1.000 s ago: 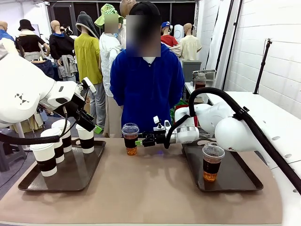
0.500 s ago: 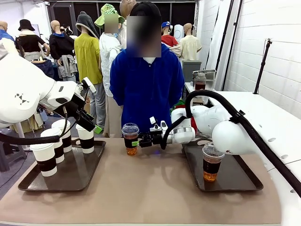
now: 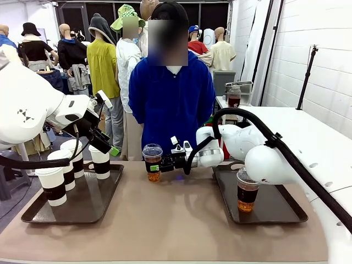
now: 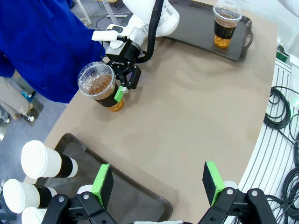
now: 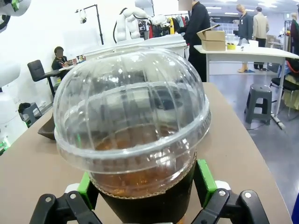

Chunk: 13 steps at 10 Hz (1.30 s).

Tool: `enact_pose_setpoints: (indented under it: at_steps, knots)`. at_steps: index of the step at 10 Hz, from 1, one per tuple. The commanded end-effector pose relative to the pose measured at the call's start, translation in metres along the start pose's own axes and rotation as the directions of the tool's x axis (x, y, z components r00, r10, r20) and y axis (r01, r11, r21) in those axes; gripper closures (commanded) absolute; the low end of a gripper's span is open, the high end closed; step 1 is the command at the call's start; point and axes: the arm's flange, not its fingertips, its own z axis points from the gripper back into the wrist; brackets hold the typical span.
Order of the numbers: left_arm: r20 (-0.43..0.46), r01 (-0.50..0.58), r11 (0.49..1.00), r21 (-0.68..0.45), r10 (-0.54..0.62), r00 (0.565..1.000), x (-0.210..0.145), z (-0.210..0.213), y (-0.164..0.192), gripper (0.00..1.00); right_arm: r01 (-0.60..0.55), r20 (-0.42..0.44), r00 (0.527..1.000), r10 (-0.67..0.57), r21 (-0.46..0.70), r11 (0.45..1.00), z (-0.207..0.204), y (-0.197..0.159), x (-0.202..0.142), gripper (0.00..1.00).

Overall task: Distribute the coffee onto the tray.
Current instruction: Pick up another iced Americano from the middle of the table and place it on the right Handle tray.

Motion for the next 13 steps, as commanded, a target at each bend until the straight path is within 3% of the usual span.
enact_pose_setpoints:
  at_steps: [1,7,13]
  knots:
    - [0.002,0.000,1.000,-0.011,0.000,1.000,-0.001,0.001,0.000,0.00,-0.009,-0.008,1.000,0.010,0.014,1.000,-0.001,-0.008,0.005,0.20]
    - [0.002,0.000,1.000,-0.011,0.000,1.000,-0.001,0.001,0.000,0.00,0.028,0.025,0.999,-0.030,0.048,0.998,0.006,0.002,0.026,0.20]
    - [0.002,0.000,1.000,-0.011,0.000,1.000,-0.001,0.001,0.000,0.00,0.018,0.007,1.000,-0.019,0.118,0.993,0.094,0.038,0.099,0.20]
